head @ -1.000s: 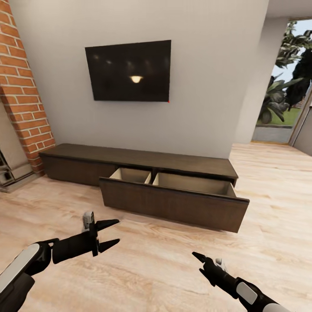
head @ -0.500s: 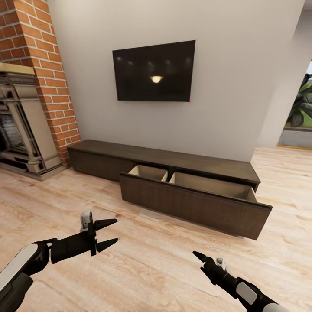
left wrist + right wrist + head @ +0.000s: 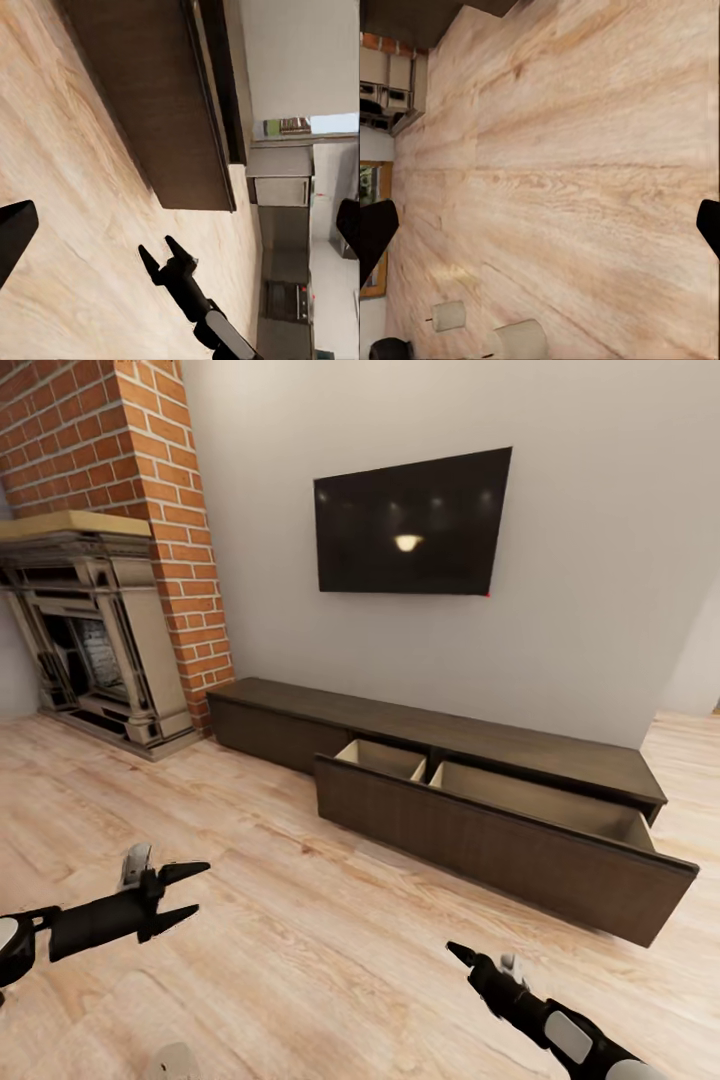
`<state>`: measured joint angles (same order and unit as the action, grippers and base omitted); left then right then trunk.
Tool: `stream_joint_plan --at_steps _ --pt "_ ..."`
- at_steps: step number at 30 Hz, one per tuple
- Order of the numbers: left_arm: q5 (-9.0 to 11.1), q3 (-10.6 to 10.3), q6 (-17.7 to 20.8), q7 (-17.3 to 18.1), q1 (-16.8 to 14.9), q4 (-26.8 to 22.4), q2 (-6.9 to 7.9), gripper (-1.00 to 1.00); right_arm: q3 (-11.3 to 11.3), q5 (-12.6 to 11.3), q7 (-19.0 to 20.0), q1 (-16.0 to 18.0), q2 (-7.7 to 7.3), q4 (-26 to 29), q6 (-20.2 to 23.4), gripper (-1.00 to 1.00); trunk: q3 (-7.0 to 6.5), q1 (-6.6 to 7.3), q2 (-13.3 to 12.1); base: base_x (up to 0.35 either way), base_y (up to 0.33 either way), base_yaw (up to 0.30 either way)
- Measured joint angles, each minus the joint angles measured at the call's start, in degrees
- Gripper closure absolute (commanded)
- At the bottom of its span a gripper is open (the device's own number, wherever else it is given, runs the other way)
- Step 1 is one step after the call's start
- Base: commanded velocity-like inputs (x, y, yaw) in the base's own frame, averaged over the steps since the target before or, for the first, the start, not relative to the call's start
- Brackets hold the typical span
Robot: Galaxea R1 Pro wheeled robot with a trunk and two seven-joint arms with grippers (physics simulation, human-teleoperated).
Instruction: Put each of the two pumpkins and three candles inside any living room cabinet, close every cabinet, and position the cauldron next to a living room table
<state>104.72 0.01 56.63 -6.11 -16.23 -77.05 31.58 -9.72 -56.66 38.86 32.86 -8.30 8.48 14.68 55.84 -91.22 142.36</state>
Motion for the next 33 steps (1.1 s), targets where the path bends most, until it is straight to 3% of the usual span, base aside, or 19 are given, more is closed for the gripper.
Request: stream_joint_plan --at_steps 3,5,8,11,13,15,18,33 --pt "-5.74 3.12 -0.07 -4.48 0.02 0.75 0.10 -1.00 -0.01 2.57 -4.65 0.00 0.00 0.09 -1.96 -1.00 0.00 0.00 0.00 0.000 0.000 0.276" --pt "-9.64 5.83 -0.08 -9.66 0.03 0.56 0.13 -1.00 0.01 3.98 -9.01 0.00 0.03 0.38 -2.40 -1.00 0.00 0.00 0.00 0.000 0.000 0.277" --pt "-14.19 10.01 -0.11 -18.12 -0.02 0.29 0.06 -1.00 0.03 5.87 -14.22 0.00 0.11 0.55 -2.76 -1.00 0.00 0.00 0.00 0.000 0.000 0.277" --pt "-17.42 11.82 -0.20 -24.53 -0.10 0.24 -0.38 -1.00 0.04 8.67 -18.85 0.00 0.55 0.58 -3.64 -1.00 0.00 0.00 0.00 0.000 0.000 0.278" --pt "-18.15 12.23 -0.31 -25.84 -0.12 0.23 -0.55 -1.00 0.05 10.35 -21.20 0.00 1.43 0.59 -3.96 -1.00 0.02 0.00 0.00 0.000 0.000 0.277" --pt "-18.60 12.64 -0.34 -26.55 -0.14 0.01 -0.67 -1.00 0.06 12.58 -24.25 0.00 3.26 0.59 -4.16 -1.00 0.06 0.00 0.00 0.000 0.000 0.277" --pt "-18.47 12.94 -0.34 -26.76 -0.14 -0.01 -0.71 -1.00 0.14 13.95 -26.01 0.00 4.61 0.55 -3.95 -1.00 0.16 0.00 0.00 0.000 0.000 0.270" --pt "-18.29 13.05 -0.23 -26.67 -0.15 0.20 -0.72 -1.00 0.10 14.55 -23.37 -0.01 5.10 1.02 -2.37 -1.00 0.60 0.02 0.00 0.134 0.193 0.162"
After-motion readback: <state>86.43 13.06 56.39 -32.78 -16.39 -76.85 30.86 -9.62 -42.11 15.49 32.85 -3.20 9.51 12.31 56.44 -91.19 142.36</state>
